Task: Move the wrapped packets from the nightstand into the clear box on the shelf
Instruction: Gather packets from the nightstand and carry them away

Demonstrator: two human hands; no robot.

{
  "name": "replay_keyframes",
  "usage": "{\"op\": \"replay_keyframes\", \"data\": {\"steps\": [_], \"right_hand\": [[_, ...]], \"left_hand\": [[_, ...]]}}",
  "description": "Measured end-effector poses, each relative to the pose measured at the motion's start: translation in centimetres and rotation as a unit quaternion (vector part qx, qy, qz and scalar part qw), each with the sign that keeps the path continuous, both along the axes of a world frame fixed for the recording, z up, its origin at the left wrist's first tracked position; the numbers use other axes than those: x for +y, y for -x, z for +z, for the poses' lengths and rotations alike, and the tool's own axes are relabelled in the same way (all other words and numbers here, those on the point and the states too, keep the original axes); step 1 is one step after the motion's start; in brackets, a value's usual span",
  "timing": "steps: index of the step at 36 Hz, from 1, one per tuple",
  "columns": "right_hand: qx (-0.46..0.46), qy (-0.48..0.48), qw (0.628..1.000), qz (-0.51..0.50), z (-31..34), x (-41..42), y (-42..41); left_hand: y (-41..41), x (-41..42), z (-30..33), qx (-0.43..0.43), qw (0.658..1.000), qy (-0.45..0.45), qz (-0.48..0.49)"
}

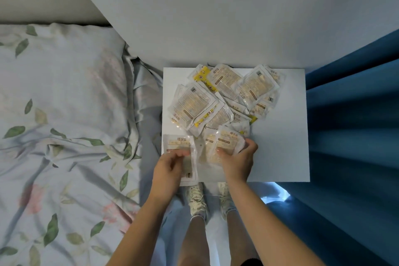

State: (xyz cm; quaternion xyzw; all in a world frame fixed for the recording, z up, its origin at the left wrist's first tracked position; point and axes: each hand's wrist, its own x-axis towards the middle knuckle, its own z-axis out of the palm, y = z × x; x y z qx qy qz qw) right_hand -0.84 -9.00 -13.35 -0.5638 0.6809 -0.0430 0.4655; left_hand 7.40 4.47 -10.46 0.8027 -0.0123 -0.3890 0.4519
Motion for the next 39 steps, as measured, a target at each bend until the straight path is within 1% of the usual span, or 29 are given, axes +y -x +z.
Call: {"op": "replay_keyframes", "data": {"steps": [3,6,8,10,11,12,14,16,17,18,19,21,22,24,27,29,31,36,37,39], "right_hand": [[-0.030,-0.009,0.999,-0.039,0.6,-0.1,0.9],[-0.056,-0.020,0.998,-0.002,1.2,0.0,1.6],[-0.104,-0.037,0.994,0.002,1.9,0.1,1.9],[-0.155,-0.075,0.985,0.003,2.6,0.4,2.0],[-0.174,-0.101,0.979,0.019,2.9,0.5,2.0],[-0.192,-0.130,0.972,0.038,3.3,0.8,2.0],[-0.223,-0.176,0.956,0.071,3.8,1.4,1.9],[-0.236,-0.193,0.950,0.069,4.2,1.7,1.6],[-0.237,-0.191,0.951,0.047,4.2,1.7,1.4],[-0.225,-0.166,0.960,0.026,4.1,1.8,1.3],[-0.193,-0.116,0.974,0.016,3.6,1.7,1.2],[-0.097,-0.027,0.995,0.014,2.1,1.7,1.1],[-0.051,-0.017,0.998,0.009,1.4,1.7,0.9],[0.020,-0.045,0.999,0.017,0.3,1.7,0.3],[0.080,-0.053,0.995,0.041,-0.6,2.1,-0.7],[0.089,-0.033,0.994,0.050,-1.2,2.3,-0.9],[0.067,-0.021,0.996,0.047,-1.5,2.5,-0.8],[-0.067,-0.024,0.997,-0.011,-0.7,2.4,0.7],[-0.073,-0.012,0.997,-0.014,-0.7,2.4,1.1],[-0.048,0.023,0.998,-0.017,-1.1,2.3,1.7]], "left_hand": [[0.2,-0.5,0.5,0.030,1.000,0.001,-0.003],[0.7,-1.3,0.6,0.061,0.998,0.014,-0.019],[1.1,-1.7,0.4,0.076,0.997,0.011,-0.017],[1.3,-2.0,0.6,0.082,0.996,0.034,-0.022],[1.4,-2.2,0.8,0.090,0.994,0.049,-0.026],[1.5,-2.3,1.1,0.110,0.992,0.061,-0.028],[1.5,-2.4,1.4,0.175,0.982,0.077,0.002],[1.6,-2.1,1.4,0.210,0.975,0.069,0.037],[1.6,-1.9,1.3,0.203,0.977,0.055,0.046],[1.5,-1.8,1.3,0.182,0.981,0.040,0.052],[1.4,-1.5,1.3,0.153,0.986,0.028,0.059],[1.3,-1.0,1.1,0.120,0.988,0.021,0.100],[1.2,-0.8,1.1,0.117,0.985,0.025,0.122],[1.1,-0.1,1.2,0.112,0.982,0.040,0.149],[1.1,0.4,1.7,0.115,0.978,0.067,0.158],[1.3,0.6,2.0,0.125,0.975,0.081,0.163],[1.4,0.8,2.3,0.133,0.973,0.085,0.170],[1.3,1.4,2.6,0.135,0.971,0.085,0.178],[1.1,1.4,2.5,0.135,0.970,0.086,0.181],[0.9,1.4,2.4,0.131,0.971,0.084,0.183]]}}
